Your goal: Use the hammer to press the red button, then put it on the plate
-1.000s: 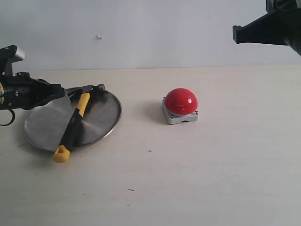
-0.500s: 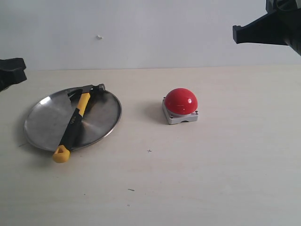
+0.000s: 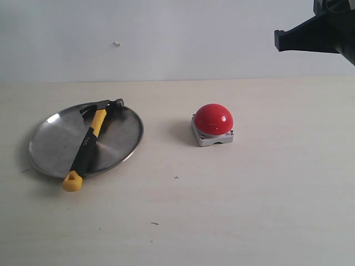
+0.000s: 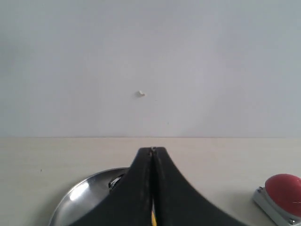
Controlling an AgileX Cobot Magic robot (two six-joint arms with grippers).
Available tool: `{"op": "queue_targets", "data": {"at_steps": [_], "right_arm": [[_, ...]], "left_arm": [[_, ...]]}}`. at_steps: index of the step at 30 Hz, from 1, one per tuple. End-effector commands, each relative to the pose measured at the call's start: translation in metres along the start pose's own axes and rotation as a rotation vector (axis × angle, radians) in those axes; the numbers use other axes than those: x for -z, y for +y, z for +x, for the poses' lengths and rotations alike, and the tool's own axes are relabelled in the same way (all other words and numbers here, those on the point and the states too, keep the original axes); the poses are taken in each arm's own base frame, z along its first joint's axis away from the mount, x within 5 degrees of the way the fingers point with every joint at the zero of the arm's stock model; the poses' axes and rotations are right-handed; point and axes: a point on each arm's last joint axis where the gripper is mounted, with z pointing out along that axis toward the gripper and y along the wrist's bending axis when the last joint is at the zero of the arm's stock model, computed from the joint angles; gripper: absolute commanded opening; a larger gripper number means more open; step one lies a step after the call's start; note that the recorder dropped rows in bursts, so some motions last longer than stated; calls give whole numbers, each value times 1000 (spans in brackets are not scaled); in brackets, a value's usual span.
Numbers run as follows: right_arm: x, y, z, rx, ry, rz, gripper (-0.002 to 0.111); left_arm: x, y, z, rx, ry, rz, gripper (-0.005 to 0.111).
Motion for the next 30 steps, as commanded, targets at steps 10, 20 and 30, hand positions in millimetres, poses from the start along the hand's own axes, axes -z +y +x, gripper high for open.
{"op": "queue_targets", "data": {"at_steps": [10,20,30], "right_arm": [[1,-2,-3,0,-14,12,0],[1,-2,-3,-2,-14,12,0],[1,-2,-2,-4,-13,13,0]], "left_arm": [[43,-9,2,-18,-70,-8,0],[74,-13,6,-58,-84,-44,0],[98,-3,10,-62,-14,-207,0]]}}
